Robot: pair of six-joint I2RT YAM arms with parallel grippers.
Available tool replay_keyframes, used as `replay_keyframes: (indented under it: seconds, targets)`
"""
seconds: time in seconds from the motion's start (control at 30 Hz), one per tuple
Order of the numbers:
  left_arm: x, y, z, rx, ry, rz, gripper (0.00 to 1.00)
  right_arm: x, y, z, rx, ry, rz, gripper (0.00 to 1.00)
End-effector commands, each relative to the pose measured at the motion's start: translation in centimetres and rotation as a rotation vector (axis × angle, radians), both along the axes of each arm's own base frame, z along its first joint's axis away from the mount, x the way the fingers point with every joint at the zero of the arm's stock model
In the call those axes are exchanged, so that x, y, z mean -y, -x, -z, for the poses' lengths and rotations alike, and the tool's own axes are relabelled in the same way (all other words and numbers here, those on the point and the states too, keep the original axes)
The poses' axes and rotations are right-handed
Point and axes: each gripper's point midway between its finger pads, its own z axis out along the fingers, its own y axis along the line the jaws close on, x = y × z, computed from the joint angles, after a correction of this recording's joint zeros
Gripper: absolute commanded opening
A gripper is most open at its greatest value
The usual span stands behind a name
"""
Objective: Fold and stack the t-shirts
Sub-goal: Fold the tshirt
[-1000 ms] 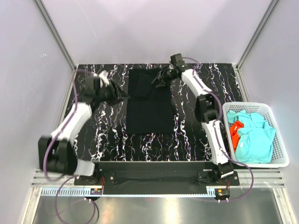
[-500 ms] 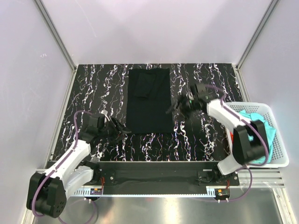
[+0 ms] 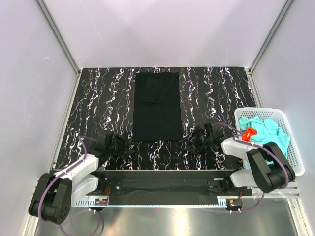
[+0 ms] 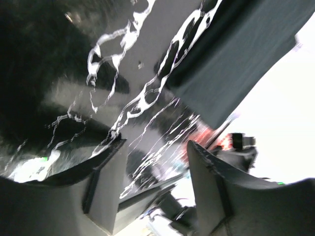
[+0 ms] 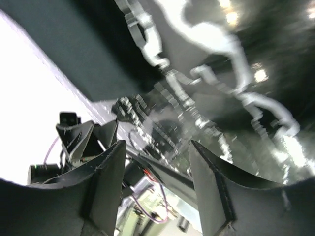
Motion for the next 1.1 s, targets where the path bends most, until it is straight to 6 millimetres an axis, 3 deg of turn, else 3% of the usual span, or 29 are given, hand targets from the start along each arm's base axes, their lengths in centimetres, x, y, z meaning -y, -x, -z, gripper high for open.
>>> replay_keyframes:
  seconds: [0.0, 0.4, 0.77, 0.97, 1.07]
  targets:
    - [-0.9, -1.8, 0.5, 0.007, 0.013, -0.147, 0.56, -1.0, -2.9, -0.9, 0.089, -0.063, 0.098, 0.59]
    - [-3.4, -2.6, 3.1, -0.08, -0.087, -0.305, 0.5, -1.0, -3.2, 2.9, 0.002, 0.016, 0.227, 0.54]
    - [-3.3, -3.4, 3.8, -0.112, -0.133, -0.284, 0.45, -0.1, -3.5, 4.2, -0.043, 0.054, 0.3, 0.5]
    - [-3.3, -3.2, 4.3, -0.123, -0.151, -0.266, 0.41, 0.0, -3.9, 5.1, -0.078, 0.092, 0.304, 0.41]
    - [-3.1, -3.5, 4.2, -0.103, -0.143, -0.25, 0.32, -0.1, -3.9, 5.5, -0.098, 0.097, 0.296, 0.38]
